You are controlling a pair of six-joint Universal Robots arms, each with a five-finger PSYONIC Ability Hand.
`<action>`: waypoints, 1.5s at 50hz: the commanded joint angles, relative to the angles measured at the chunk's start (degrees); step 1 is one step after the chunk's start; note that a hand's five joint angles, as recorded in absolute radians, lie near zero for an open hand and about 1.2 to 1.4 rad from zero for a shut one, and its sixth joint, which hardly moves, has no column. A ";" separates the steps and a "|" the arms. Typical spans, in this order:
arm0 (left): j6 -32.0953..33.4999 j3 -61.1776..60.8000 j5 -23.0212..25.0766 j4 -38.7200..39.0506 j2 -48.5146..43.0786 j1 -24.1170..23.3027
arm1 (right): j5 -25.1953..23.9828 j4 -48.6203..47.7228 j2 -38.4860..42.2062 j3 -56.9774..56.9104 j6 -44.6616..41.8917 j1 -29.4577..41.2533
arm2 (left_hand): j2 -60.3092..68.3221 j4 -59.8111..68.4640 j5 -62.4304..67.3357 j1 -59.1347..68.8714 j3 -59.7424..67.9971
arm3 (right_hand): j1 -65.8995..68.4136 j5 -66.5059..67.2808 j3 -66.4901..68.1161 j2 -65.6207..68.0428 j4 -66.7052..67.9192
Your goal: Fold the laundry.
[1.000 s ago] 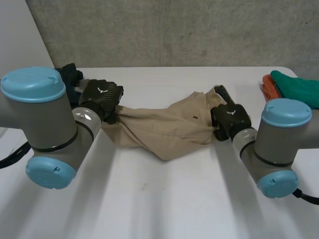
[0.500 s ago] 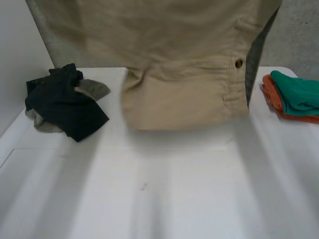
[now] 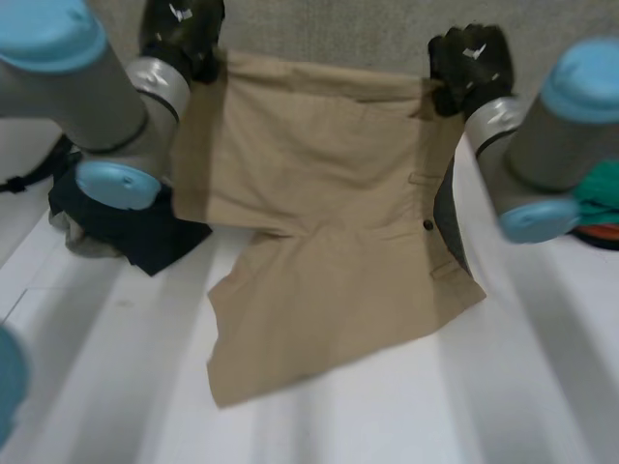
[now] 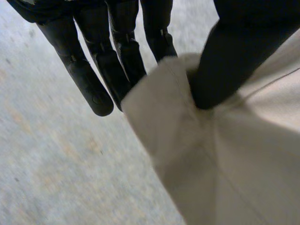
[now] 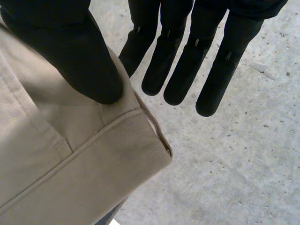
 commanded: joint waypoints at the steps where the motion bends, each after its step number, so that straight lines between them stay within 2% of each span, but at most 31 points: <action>1: -2.00 14.06 -1.61 -3.48 -12.15 -0.24 | 3.53 -22.06 12.62 -2.40 -6.96 1.96 | -48.97 -49.42 -48.83 -47.59 -49.34 | -54.33 -55.71 -55.28 -54.86 -55.52; 6: -3.32 16.19 -4.60 -7.35 -9.79 0.02 | 4.41 -19.09 10.61 -3.90 -7.24 1.61 | -48.97 -49.42 -48.83 -47.59 -49.34 | -54.33 -55.71 -55.28 -54.86 -55.52; 10: -3.41 12.50 -7.50 -9.90 -4.26 -0.06 | 3.36 -11.46 4.29 -2.41 -4.95 0.82 | -48.97 -49.42 -48.83 -47.59 -49.34 | -54.33 -55.71 -55.28 -54.86 -55.52; 14: -3.76 3.72 -9.34 -13.68 3.65 -0.50 | -1.73 0.31 -1.78 0.58 -4.95 -0.32 | -48.97 -49.42 -48.83 -47.59 -49.34 | -54.33 -55.71 -55.28 -54.86 -55.52; 15: -3.76 -1.08 -9.52 -15.34 7.32 -0.94 | -4.35 5.73 -4.31 2.06 -5.65 -0.94 | -48.97 -49.42 -48.83 -47.59 -49.34 | -54.33 -55.71 -55.28 -54.86 -55.52; 19: -4.37 -15.05 -8.30 -19.03 15.94 -2.52 | -9.46 17.44 -9.42 7.15 -8.02 -3.13 | -48.97 -49.42 -48.83 -47.59 -49.34 | -54.33 -55.71 -55.28 -54.86 -55.52; 26: -5.43 -37.67 -4.52 -21.33 27.73 -5.16 | -14.13 28.72 -16.81 18.50 -11.80 -7.18 | -48.97 -49.42 -48.83 -47.59 -49.34 | -54.33 -55.71 -55.28 -54.86 -55.52; 28: -5.78 -45.14 -3.20 -21.33 30.99 -6.30 | -15.62 30.31 -18.83 23.42 -13.47 -8.67 | -44.24 -44.69 -44.10 -42.86 -44.61 | -50.82 -52.20 -51.77 -51.35 -52.01; 30: -5.87 -49.89 -2.32 -21.33 32.75 -7.18 | -17.03 30.75 -19.98 27.02 -14.79 -9.55 | -38.36 -38.81 -38.22 -36.98 -38.73 | -48.12 -49.50 -49.07 -48.65 -49.31; 33: -6.13 -58.33 -1.00 -21.24 35.13 -8.67 | -20.54 29.96 -21.74 34.32 -18.65 -11.66 | -29.45 -29.90 -29.31 -28.07 -29.82 | -37.37 -38.75 -38.32 -37.90 -38.56; 34: -6.31 -61.92 -0.48 -21.07 35.83 -9.29 | -22.73 29.00 -22.35 37.81 -21.18 -12.88 | -21.09 -21.54 -20.95 -19.71 -21.46 | -31.17 -32.55 -32.13 -31.71 -32.37; 38: -7.18 -68.96 -0.12 -19.67 36.18 -10.78 | -28.26 25.76 -22.18 45.03 -27.86 -15.79 | -12.28 -12.73 -12.14 -10.90 -12.65 | -22.05 -23.43 -23.00 -22.58 -23.24; 41: -7.71 -71.88 -0.29 -17.82 35.83 -11.84 | -30.91 22.85 -21.74 48.12 -30.78 -17.11 | -13.26 -13.71 -13.12 -11.88 -13.63 | -20.69 -22.07 -21.65 -21.22 -21.88; 46: -8.50 -74.17 -1.96 -10.72 33.56 -11.50 | -33.90 16.27 -18.15 51.38 -32.98 -18.87 | -25.69 -26.14 -25.55 -24.31 -26.06 | -20.51 -21.89 -21.46 -21.04 -21.70; 53: -8.15 -73.03 -3.98 -7.53 29.77 -10.26 | -34.79 10.45 -13.66 51.30 -33.34 -19.49 | -31.43 -31.88 -31.29 -30.05 -31.80 | -27.57 -28.95 -28.53 -28.10 -28.76; 64: -4.99 -68.37 -7.15 -4.28 23.09 -10.70 | -34.35 0.43 -10.49 50.42 -29.65 -18.26 | -34.63 -35.09 -34.49 -33.25 -35.00 | -27.58 -28.96 -28.54 -28.11 -28.78; 75: 0.02 -62.92 -9.26 -0.68 17.38 -11.23 | -31.63 -5.63 -7.59 48.22 -26.75 -15.89 | -25.73 -26.18 -25.59 -24.35 -26.10 | -14.30 -15.68 -15.26 -14.84 -15.50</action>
